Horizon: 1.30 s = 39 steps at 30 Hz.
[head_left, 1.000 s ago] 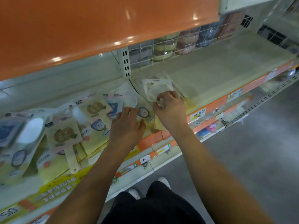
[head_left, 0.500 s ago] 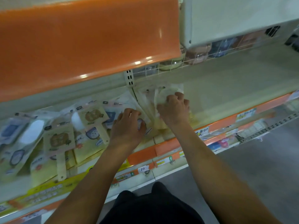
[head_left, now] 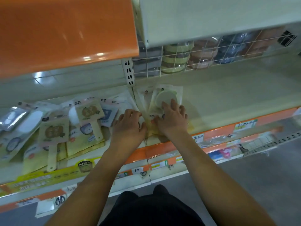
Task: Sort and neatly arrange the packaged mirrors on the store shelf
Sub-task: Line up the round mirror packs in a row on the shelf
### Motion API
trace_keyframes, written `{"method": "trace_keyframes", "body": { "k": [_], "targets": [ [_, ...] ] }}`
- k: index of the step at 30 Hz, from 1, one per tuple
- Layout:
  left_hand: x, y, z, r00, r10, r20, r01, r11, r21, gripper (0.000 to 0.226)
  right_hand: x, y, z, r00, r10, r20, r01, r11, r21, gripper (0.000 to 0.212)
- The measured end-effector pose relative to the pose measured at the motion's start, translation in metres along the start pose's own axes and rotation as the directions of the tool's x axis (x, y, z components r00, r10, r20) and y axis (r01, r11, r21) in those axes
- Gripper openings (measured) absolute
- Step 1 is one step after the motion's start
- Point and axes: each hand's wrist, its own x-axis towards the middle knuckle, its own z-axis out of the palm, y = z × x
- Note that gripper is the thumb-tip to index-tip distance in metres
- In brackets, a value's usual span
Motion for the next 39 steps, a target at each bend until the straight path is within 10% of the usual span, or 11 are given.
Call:
{"method": "trace_keyframes", "body": {
  "k": [9,25,39],
  "targets": [
    [-0.025,-0.019,-0.005,0.982,-0.07,-0.177,0.086,0.993,0.085,0.043,-0.012,-0.027,-0.013,0.98,-0.196,-0.038,0.199,0.978,0.071,0.053],
    [-0.096,-0.08,-0.054,0.864,-0.384,-0.325,0.44,0.89,0.117,0.038,-0.057,-0.13,0.036,0.726,-0.681,0.093,0.655,0.727,0.207,0.044],
    [-0.086,-0.147,-0.073,0.889,-0.325,-0.324,0.366,0.927,0.076,0.035,-0.057,-0.179,0.069,0.82,-0.571,0.049,0.564,0.819,0.103,0.038]
  ]
}}
